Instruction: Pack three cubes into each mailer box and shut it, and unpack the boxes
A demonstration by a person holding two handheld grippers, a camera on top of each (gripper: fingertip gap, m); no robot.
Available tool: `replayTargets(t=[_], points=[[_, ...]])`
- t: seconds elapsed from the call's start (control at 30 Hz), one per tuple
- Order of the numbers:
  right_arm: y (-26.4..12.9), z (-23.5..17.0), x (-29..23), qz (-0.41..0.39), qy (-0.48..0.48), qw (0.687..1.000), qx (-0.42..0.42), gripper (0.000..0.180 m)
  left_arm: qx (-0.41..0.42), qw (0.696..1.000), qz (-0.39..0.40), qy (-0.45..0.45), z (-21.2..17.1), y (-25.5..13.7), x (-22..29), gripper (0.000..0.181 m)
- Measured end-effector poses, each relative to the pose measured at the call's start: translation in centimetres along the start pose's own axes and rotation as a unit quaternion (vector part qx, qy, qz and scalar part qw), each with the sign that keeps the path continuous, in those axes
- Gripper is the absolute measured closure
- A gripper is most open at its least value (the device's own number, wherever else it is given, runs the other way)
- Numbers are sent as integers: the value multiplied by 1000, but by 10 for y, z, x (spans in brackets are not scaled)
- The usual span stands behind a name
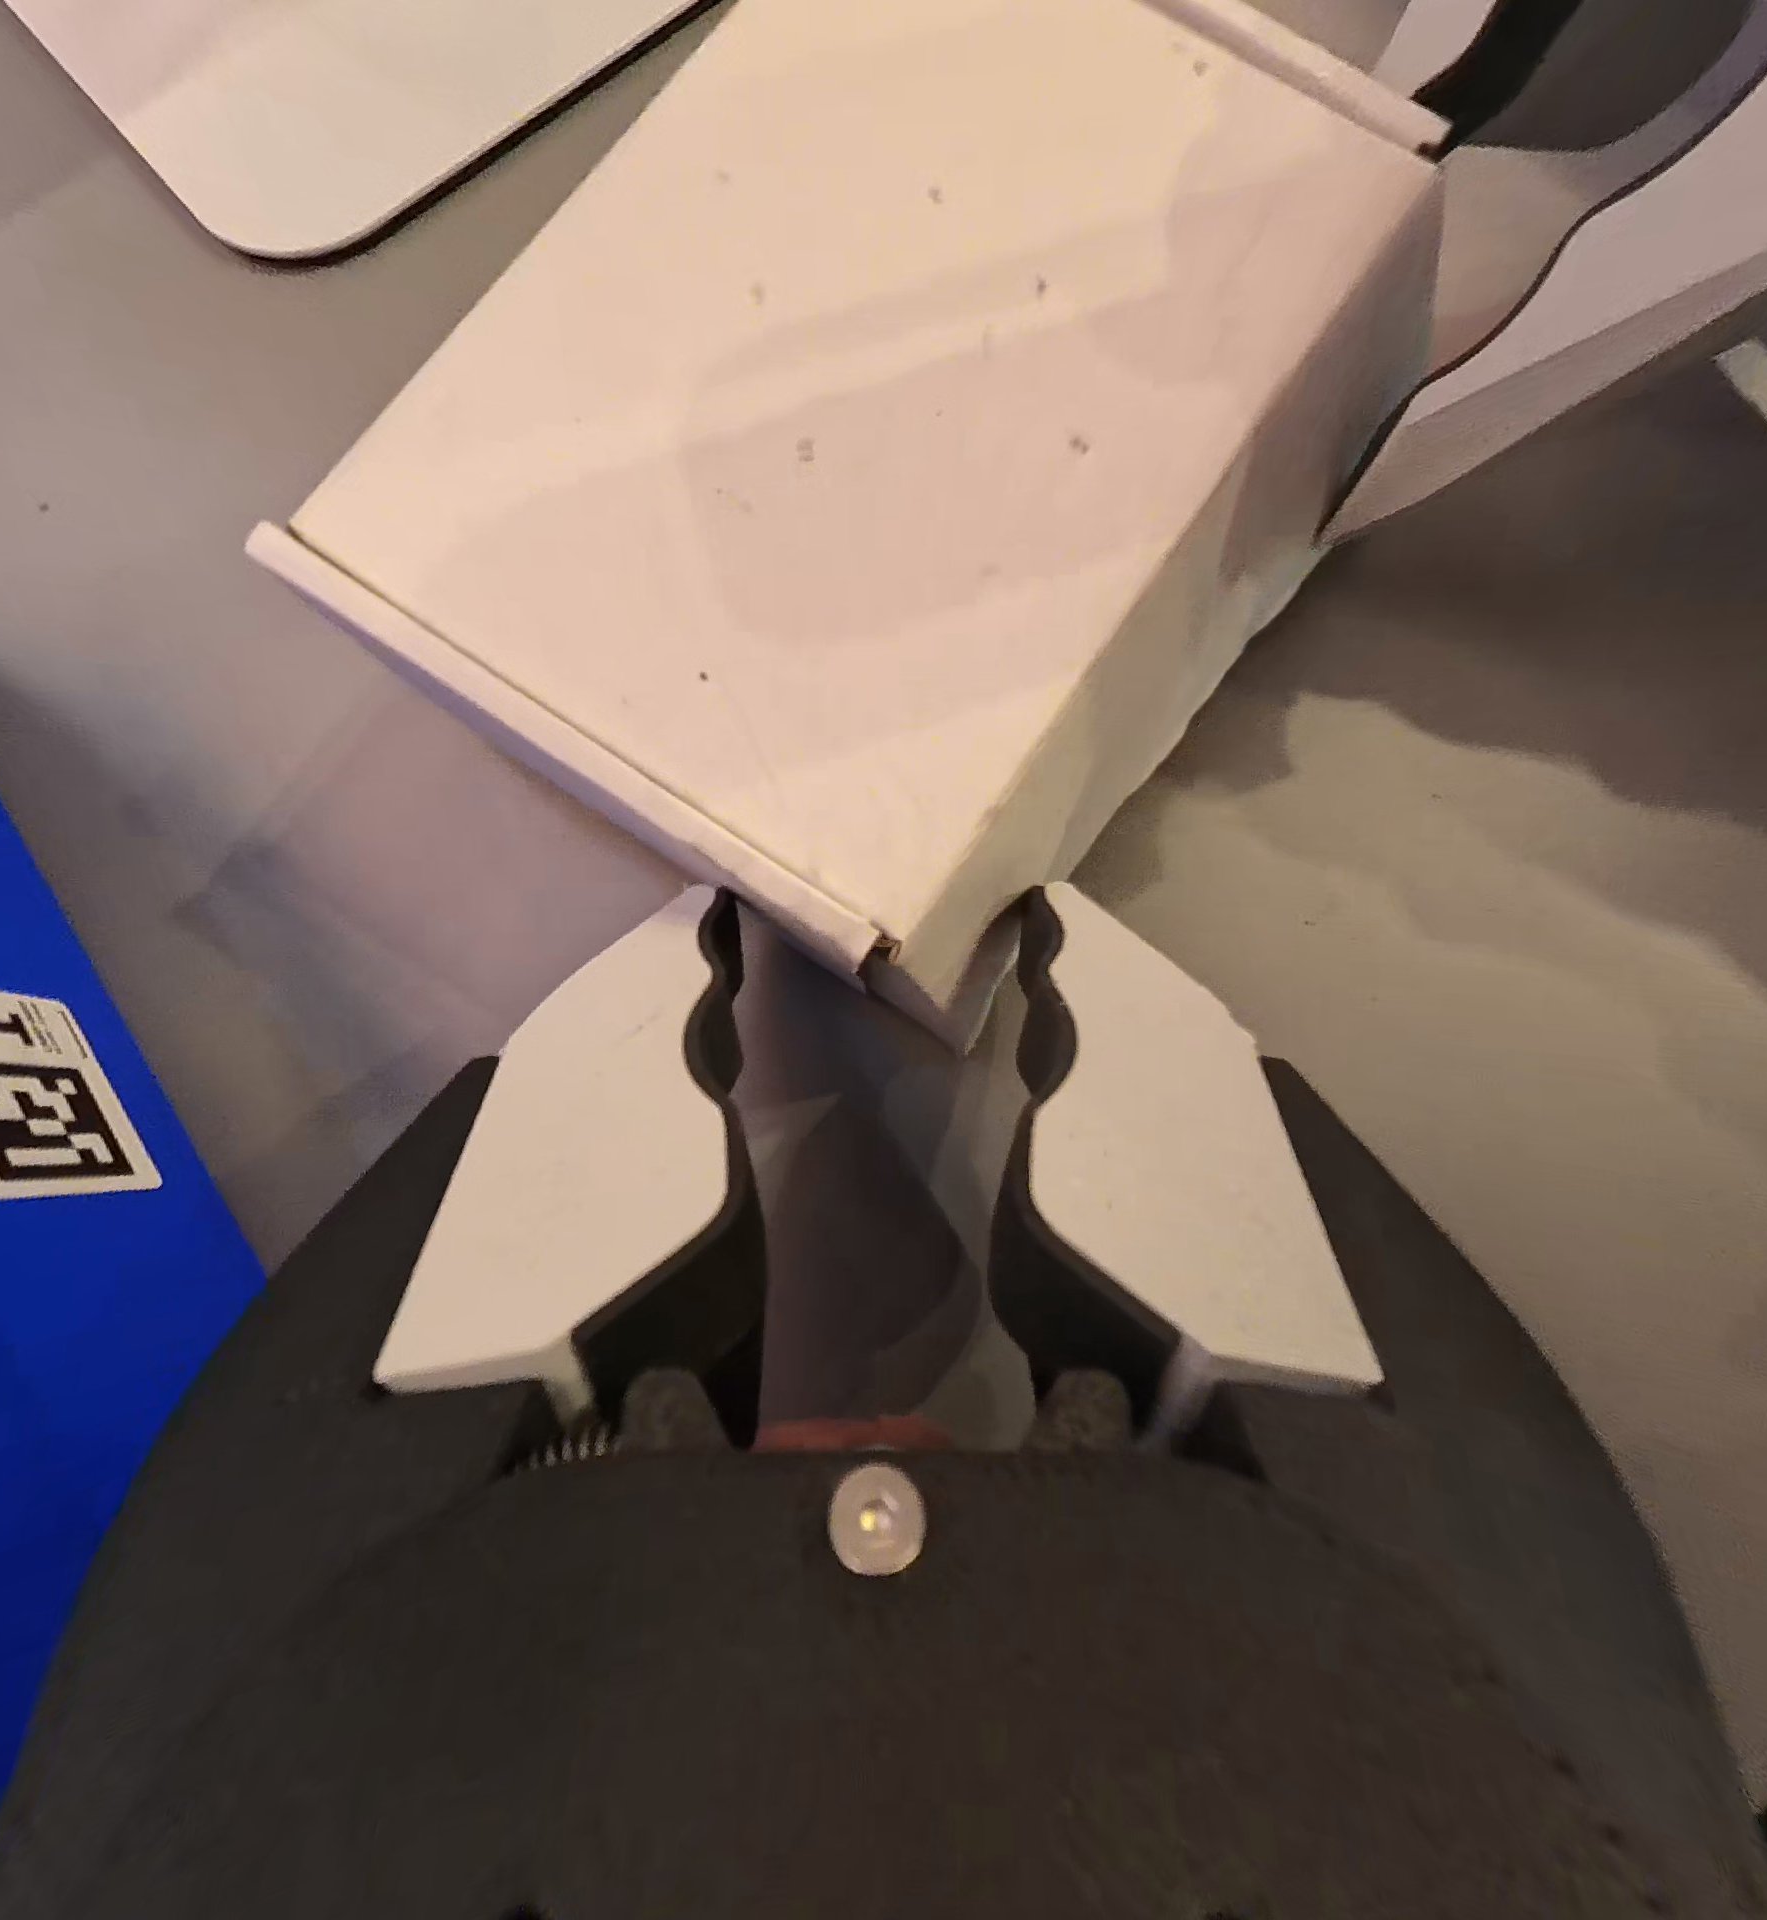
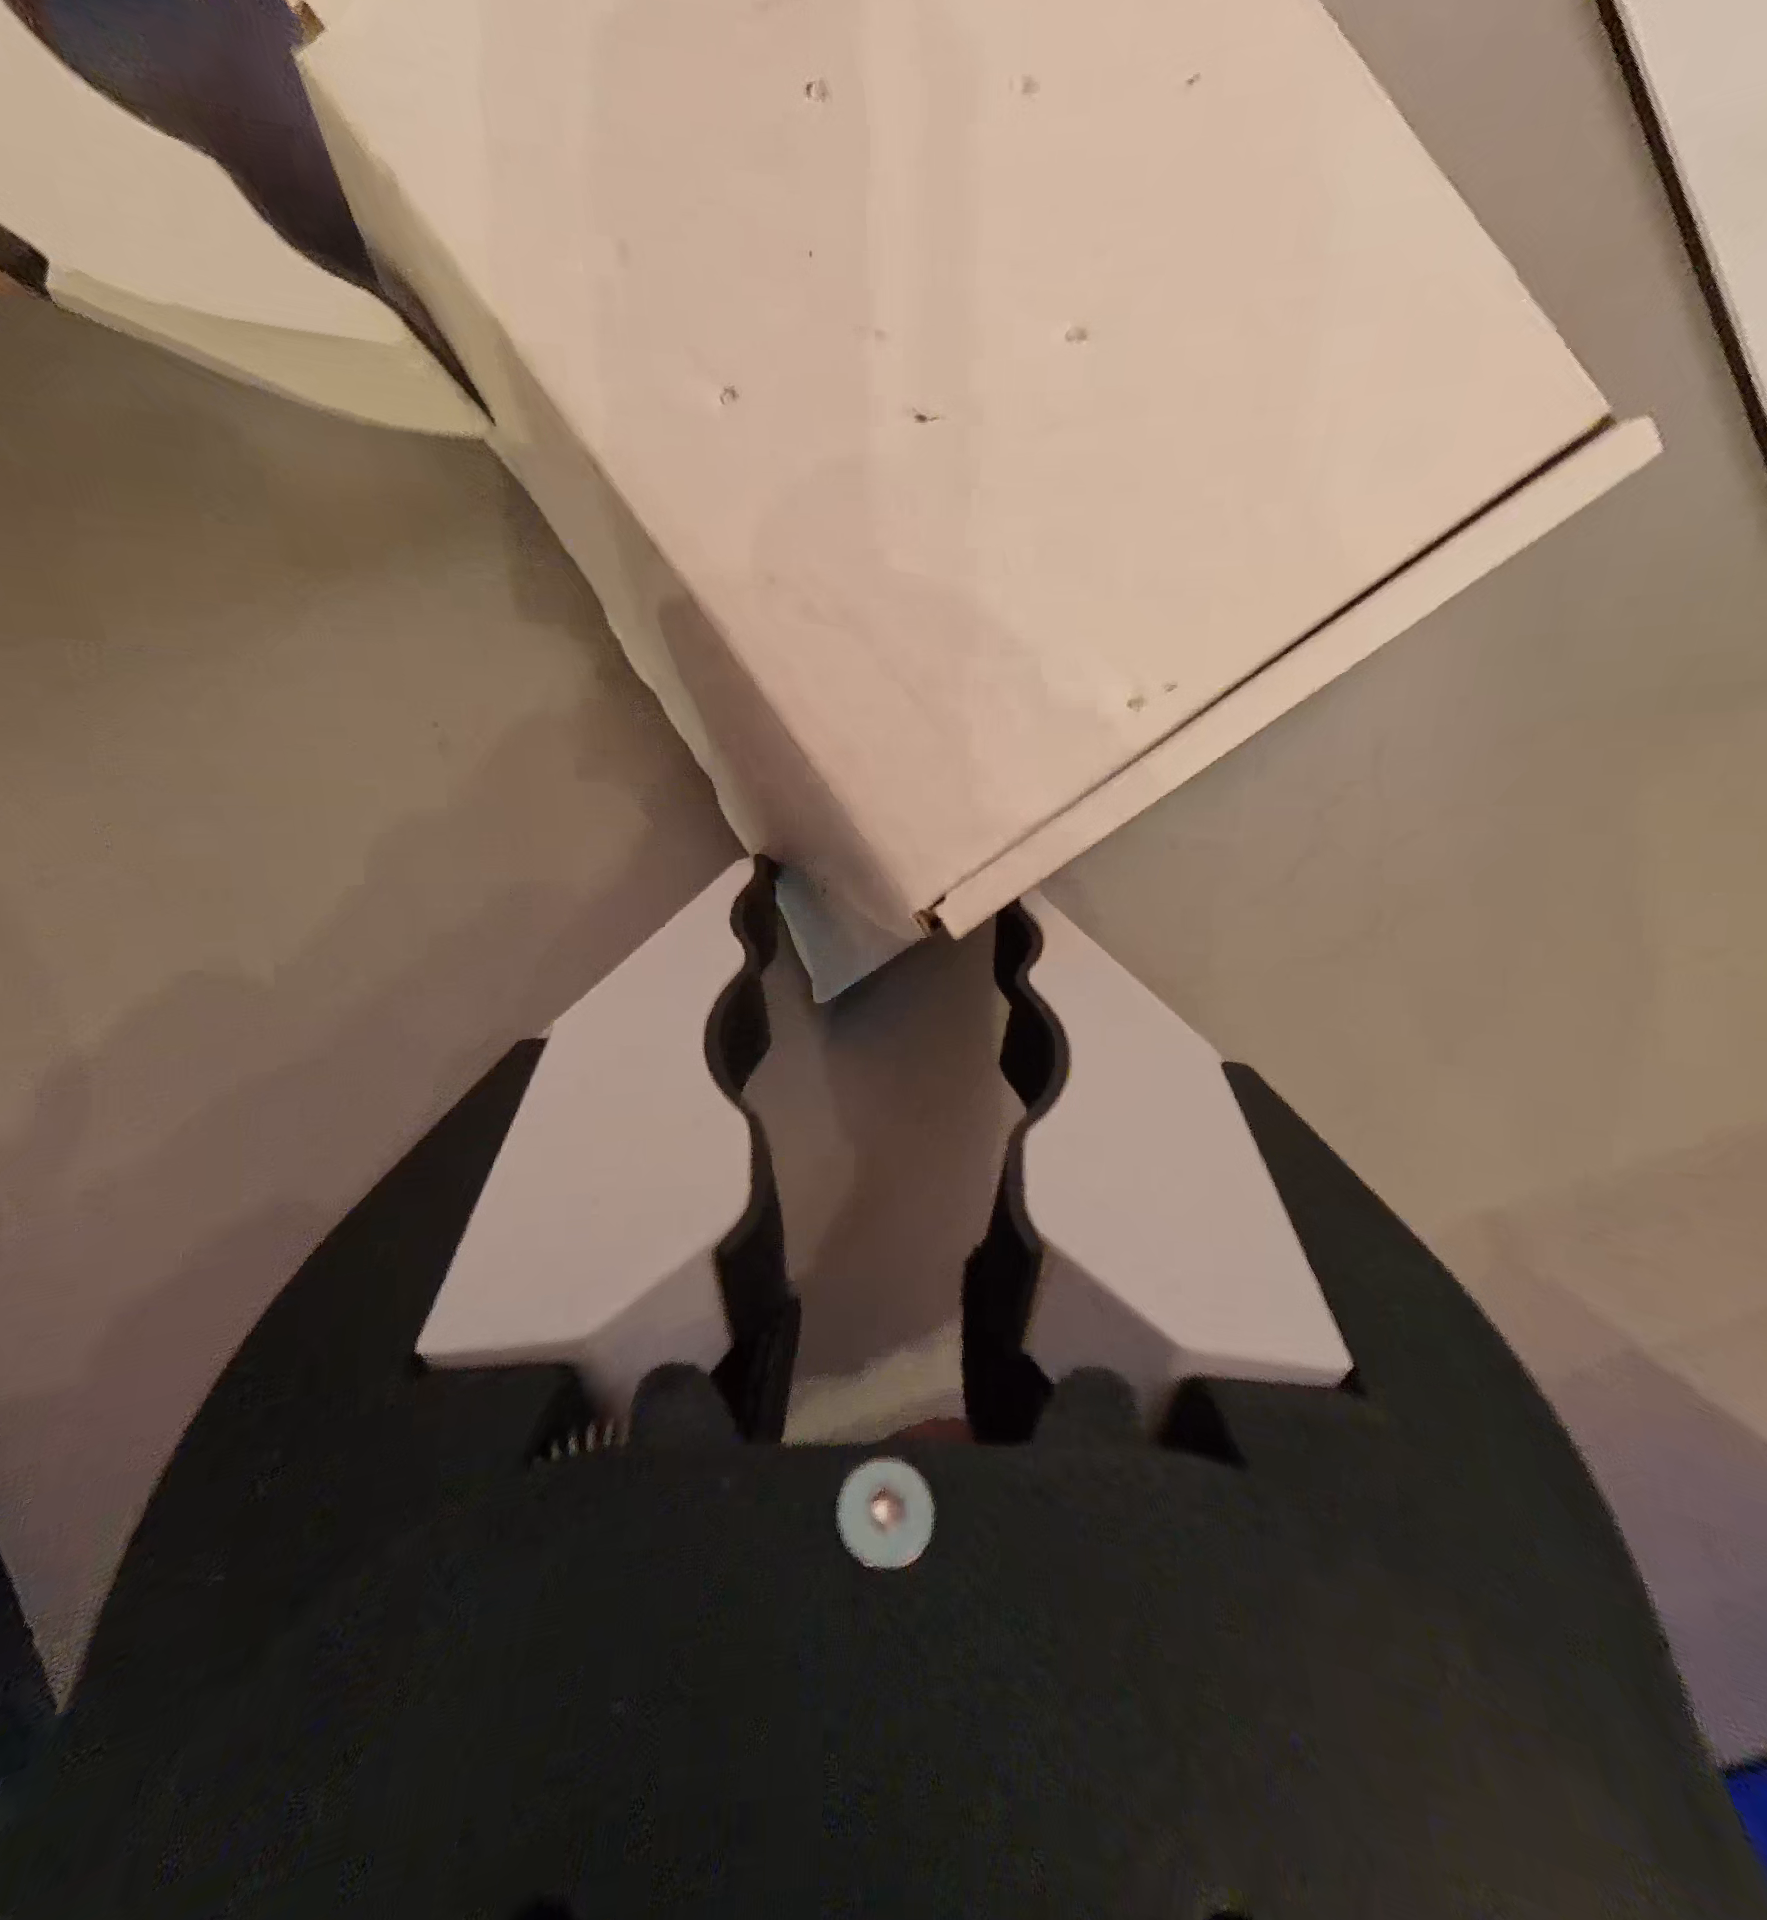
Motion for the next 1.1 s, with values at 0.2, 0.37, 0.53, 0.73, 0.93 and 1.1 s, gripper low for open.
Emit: replayTargets(t=[0.2, 0.37, 0.53, 0.73, 0.93, 1.1], points=[[-20, -13, -25, 39, 0, 999, -9, 145, -18, 999, -34, 14, -5, -13, 15, 130], [-24, -12, -26, 36, -12, 999, 7, 137, -29, 995, -92, -28, -17, -15, 28, 118], [-17, -14, -21, 35, -49, 998, -13, 141, -37, 997, -70, 10, -17, -11, 19, 134], [-15, -12, -19, 42, -61, 996, -42, 148, -49, 997, -46, 34, -13, -5, 14, 142], [-17, -15, -17, 33, -55, 997, -30, 147, -49, 998, -36, 25, -10, -1, 12, 143], [-29, -25, -39, 69, -84, 993, -41, 146, -67, 995, -74, 32, -16, -12, 25, 140]])
Point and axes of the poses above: each gripper's, where its closed fingertips meet, y out along the fingers, z out of its top, x = y × z across the jaws, the point moved 6 cm from there along -y, back along the fingers, and after that the axes turned 15 degrees about x, right-handed, at the moved point
